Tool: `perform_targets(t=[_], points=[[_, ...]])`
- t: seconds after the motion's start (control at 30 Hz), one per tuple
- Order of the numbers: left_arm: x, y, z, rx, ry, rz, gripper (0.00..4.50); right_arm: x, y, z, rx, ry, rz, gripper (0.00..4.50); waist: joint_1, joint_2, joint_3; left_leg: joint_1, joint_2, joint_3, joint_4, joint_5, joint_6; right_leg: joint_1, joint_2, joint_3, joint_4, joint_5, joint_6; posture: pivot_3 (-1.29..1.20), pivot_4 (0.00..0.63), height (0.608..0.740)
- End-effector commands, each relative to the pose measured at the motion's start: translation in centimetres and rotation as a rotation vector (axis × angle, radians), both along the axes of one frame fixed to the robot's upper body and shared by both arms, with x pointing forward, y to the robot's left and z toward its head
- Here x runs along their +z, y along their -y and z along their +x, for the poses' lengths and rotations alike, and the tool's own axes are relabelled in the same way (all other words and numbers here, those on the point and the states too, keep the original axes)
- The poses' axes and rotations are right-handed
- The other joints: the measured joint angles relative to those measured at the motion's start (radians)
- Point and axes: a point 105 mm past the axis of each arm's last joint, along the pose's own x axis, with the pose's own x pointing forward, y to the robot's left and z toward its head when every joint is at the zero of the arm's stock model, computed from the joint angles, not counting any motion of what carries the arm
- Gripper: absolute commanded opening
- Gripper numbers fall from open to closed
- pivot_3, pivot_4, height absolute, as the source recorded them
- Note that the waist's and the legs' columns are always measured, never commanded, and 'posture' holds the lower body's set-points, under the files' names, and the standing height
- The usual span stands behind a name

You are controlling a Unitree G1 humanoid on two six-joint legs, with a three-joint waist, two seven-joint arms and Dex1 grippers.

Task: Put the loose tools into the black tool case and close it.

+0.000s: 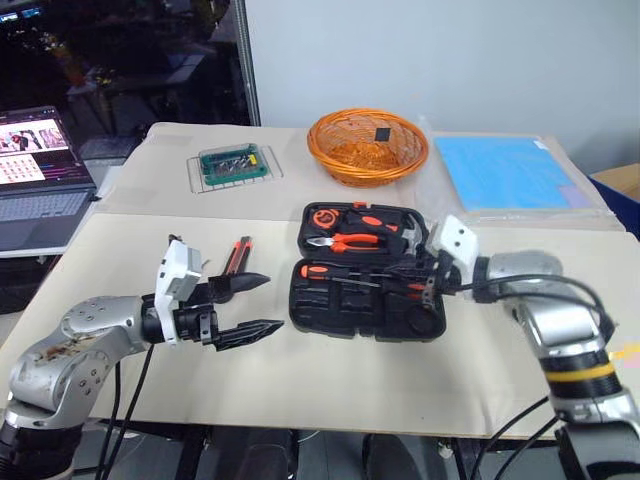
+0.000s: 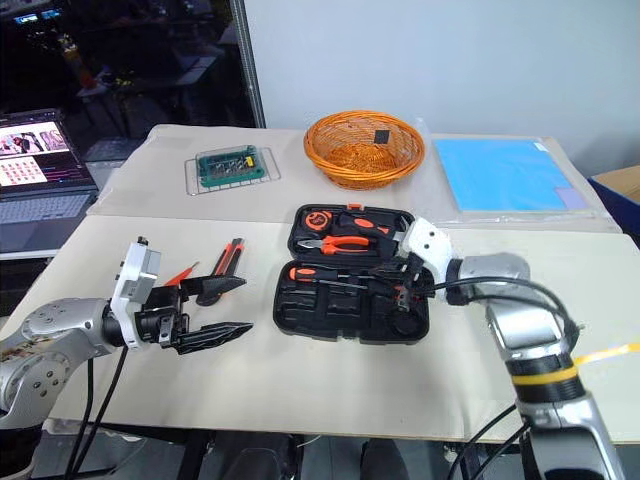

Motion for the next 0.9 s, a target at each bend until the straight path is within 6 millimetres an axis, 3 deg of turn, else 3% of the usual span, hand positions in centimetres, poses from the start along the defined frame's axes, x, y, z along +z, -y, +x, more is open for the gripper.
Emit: perform_targets(t=[0.03,0.1,0.23,0.37,0.47,0.6,0.7,0.73,0.77,0.9], points=[[0.5,0.0,-0.1,-0.003,0.037,-0.005,4.50,-0.6,-0.3,0.0,-0.161,0.106,-0.002,0.01,0.000,0.000,0.000,0.000,0.001,0.000,0.000,0.000,0.000,0.000,0.001,0.000,0.000,0.000,0.000,0.00,0.150,0.740],[0.5,-0.1,-0.1,0.000,0.037,-0.003,4.50,-2.7,-0.6,-0.6,-0.169,0.069,-0.060,0.01,0.000,0.000,0.000,0.000,0.000,0.000,0.000,0.001,-0.001,-0.001,0.001,0.000,0.000,0.000,-0.001,0.00,0.150,0.740],[0.3,0.0,-0.1,-0.003,0.038,0.009,4.50,-6.9,-1.4,-2.6,-0.024,-0.021,-0.257,0.01,0.003,-0.002,-0.001,0.002,0.001,0.000,0.000,0.001,-0.001,0.000,0.002,0.000,-0.001,0.000,0.000,0.00,0.150,0.740],[0.1,0.1,0.2,0.009,0.044,0.017,4.50,-7.0,0.0,-2.5,0.018,0.013,-0.374,0.01,0.009,-0.005,-0.003,0.005,0.002,0.000,0.000,0.000,-0.002,0.003,0.002,-0.001,-0.002,-0.002,0.001,0.00,0.150,0.740],[0.0,0.1,0.9,0.062,0.056,0.011,4.50,-5.1,0.9,-2.0,0.003,0.089,-0.335,0.01,0.014,-0.005,-0.003,0.009,0.002,-0.001,-0.001,-0.002,-0.006,0.008,0.002,-0.002,-0.003,-0.003,0.001,0.00,0.150,0.740],[-0.3,-0.7,3.8,0.304,0.120,0.022,4.50,1.7,0.8,-2.3,-0.027,0.212,0.074,0.01,0.024,-0.005,-0.003,0.011,0.002,-0.003,-0.001,-0.003,-0.006,0.013,0.002,-0.003,-0.005,-0.007,0.003,0.00,0.150,0.740],[-0.5,-1.3,5.5,0.452,0.113,0.026,4.50,4.3,0.9,-3.9,0.063,0.189,0.218,0.01,0.024,-0.005,-0.001,0.009,0.002,-0.003,0.000,-0.002,-0.006,0.014,0.002,-0.001,-0.005,-0.004,0.005,0.00,0.150,0.740],[-0.8,-2.0,6.3,0.525,0.100,0.052,4.50,5.1,0.9,-4.5,0.089,0.181,0.250,0.58,0.024,-0.005,-0.001,0.009,0.002,-0.003,0.000,-0.002,-0.006,0.015,0.002,-0.002,-0.004,-0.004,0.004,0.00,0.150,0.740],[-1.1,-2.7,7.0,0.591,0.088,0.074,4.50,5.8,0.6,-5.0,0.116,0.182,0.272,0.72,0.023,-0.006,-0.001,0.009,0.002,-0.003,0.000,-0.002,-0.006,0.015,0.002,-0.002,-0.005,-0.004,0.004,0.00,0.150,0.740],[-1.8,-6.3,8.8,0.735,-0.015,0.112,4.50,7.1,-1.4,-8.0,0.271,0.138,0.285,2.06,0.018,-0.006,-0.001,0.010,0.004,-0.004,-0.001,-0.002,-0.006,0.014,0.005,-0.002,-0.004,-0.006,0.005,0.00,0.150,0.740]])
